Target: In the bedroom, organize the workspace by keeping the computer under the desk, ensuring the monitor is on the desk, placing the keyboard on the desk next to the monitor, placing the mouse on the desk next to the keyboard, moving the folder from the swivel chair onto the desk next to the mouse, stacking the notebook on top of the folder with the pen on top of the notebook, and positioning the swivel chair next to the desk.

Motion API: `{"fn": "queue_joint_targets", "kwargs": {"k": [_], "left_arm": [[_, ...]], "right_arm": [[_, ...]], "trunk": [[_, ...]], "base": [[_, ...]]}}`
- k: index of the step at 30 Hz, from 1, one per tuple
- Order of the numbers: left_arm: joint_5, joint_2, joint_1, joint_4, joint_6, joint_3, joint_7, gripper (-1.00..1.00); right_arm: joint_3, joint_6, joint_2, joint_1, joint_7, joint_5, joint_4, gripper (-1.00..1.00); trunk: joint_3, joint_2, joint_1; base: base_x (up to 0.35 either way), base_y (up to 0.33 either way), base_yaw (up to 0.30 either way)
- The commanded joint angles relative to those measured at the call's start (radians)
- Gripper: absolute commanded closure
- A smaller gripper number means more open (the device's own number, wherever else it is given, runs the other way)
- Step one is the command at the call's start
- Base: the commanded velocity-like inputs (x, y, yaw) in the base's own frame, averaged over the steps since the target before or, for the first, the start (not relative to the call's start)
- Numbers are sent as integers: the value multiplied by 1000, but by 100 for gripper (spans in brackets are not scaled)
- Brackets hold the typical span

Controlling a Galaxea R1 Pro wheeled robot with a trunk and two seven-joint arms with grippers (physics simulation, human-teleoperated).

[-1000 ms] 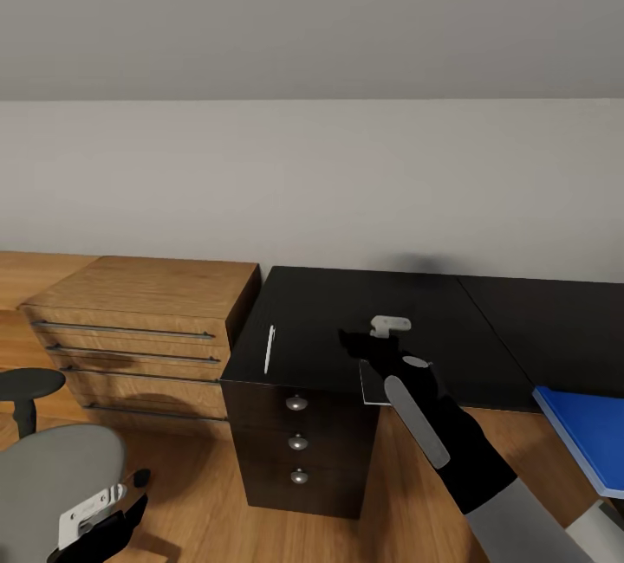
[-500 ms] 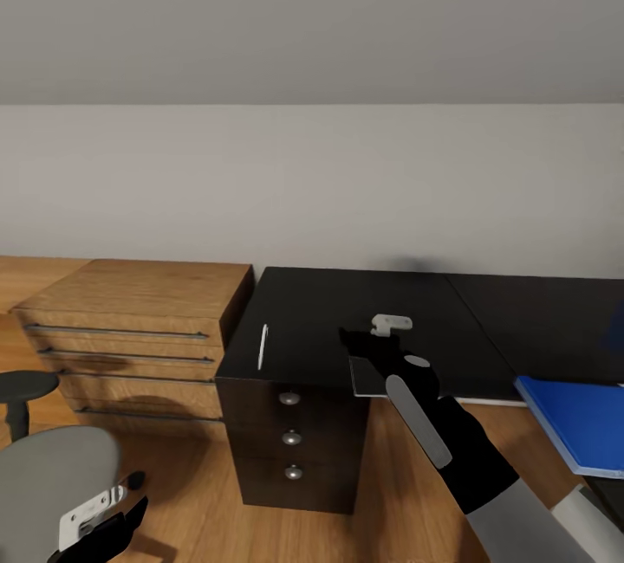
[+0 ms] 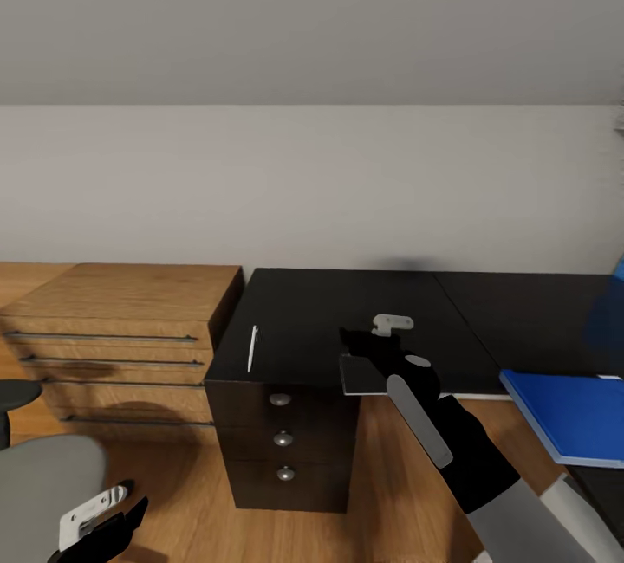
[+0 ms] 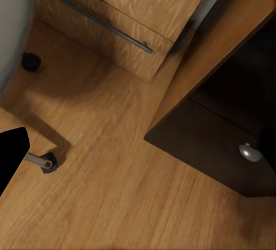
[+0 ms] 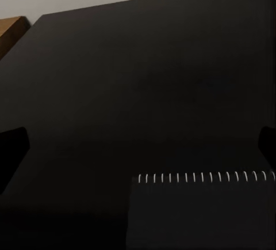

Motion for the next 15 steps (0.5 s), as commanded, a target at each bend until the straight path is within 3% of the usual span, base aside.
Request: {"fn": "queue_joint_targets", "kwargs": {"k": [1, 10, 15], "left_arm": [[10, 0, 0, -2, 4, 0, 7, -100], [10, 0, 0, -2, 3, 0, 7, -100], [10, 0, 0, -2, 3, 0, 7, -100]], "right_arm": [[3, 1, -1, -1, -10, -10, -1, -100], [3, 1, -1, -1, -10, -10, -1, -100], [3, 1, -1, -1, -9, -10, -1, -100]], "trunk": [[-1, -1, 0], [-1, -1, 0], [-1, -1, 0]], "base": [[0, 0, -88], [0, 0, -20], [-125, 54, -261]]}}
